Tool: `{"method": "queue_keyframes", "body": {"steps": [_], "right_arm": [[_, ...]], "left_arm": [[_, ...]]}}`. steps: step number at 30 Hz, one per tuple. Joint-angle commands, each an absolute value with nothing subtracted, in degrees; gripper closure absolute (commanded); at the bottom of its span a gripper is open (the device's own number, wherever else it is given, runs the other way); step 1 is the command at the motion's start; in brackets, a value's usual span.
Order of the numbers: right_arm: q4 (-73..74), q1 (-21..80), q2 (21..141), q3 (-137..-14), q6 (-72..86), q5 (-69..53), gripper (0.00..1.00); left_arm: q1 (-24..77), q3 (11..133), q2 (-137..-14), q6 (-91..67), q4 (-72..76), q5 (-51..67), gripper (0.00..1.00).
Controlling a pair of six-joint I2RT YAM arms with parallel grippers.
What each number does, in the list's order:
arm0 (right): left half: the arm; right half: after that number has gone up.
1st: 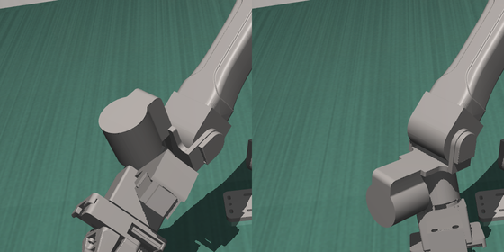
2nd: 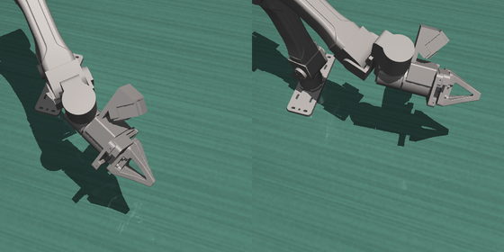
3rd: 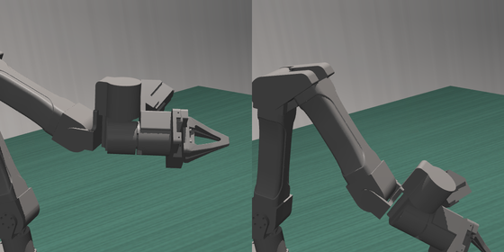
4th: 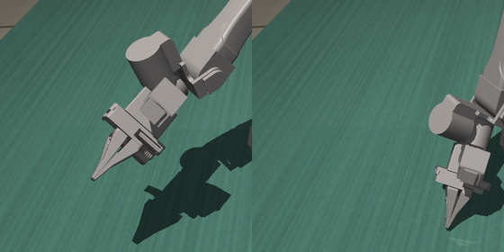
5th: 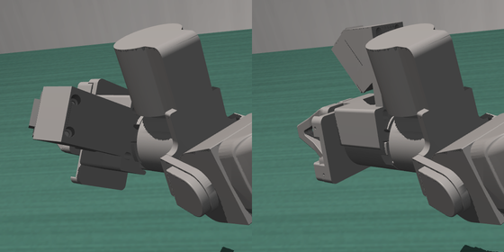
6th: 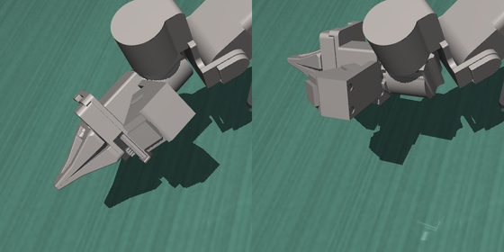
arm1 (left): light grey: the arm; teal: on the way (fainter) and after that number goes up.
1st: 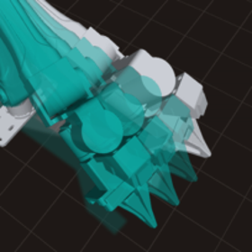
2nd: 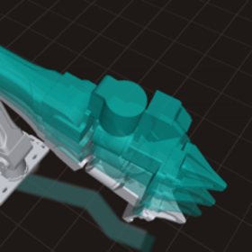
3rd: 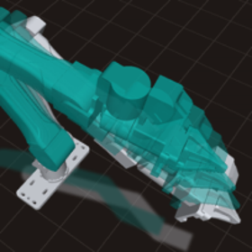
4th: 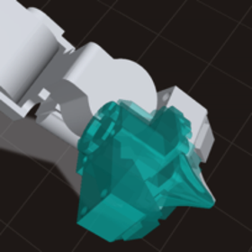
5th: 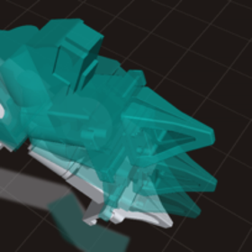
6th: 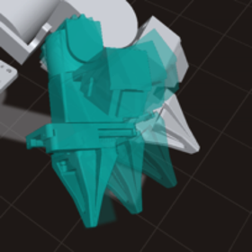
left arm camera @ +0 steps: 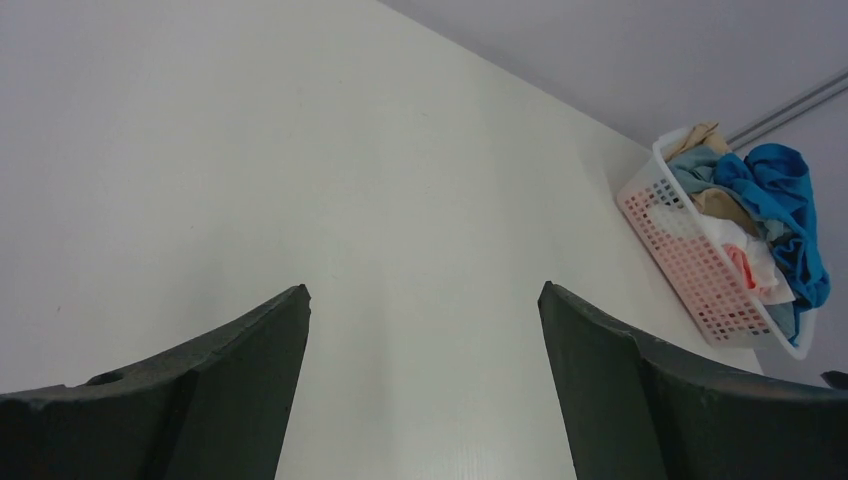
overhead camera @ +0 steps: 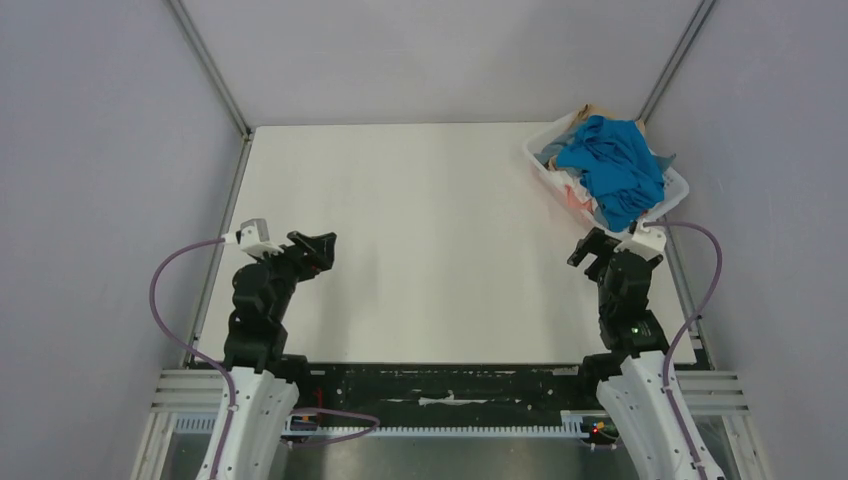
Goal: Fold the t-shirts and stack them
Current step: Grab crumpled tshirt from bin with the right arm
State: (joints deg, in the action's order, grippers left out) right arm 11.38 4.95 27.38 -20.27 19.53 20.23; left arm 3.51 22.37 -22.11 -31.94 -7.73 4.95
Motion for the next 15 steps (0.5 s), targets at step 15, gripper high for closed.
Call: {"method": "queue_keyframes", "body": {"steps": [15], "right_arm": [[21.9, -1.7, 87.3, -83.1, 0.5, 24.8, 0.02]], "left_arm": [[3.5, 24.3, -23.6, -32.9, -10.7, 2.9, 0.00]]}}
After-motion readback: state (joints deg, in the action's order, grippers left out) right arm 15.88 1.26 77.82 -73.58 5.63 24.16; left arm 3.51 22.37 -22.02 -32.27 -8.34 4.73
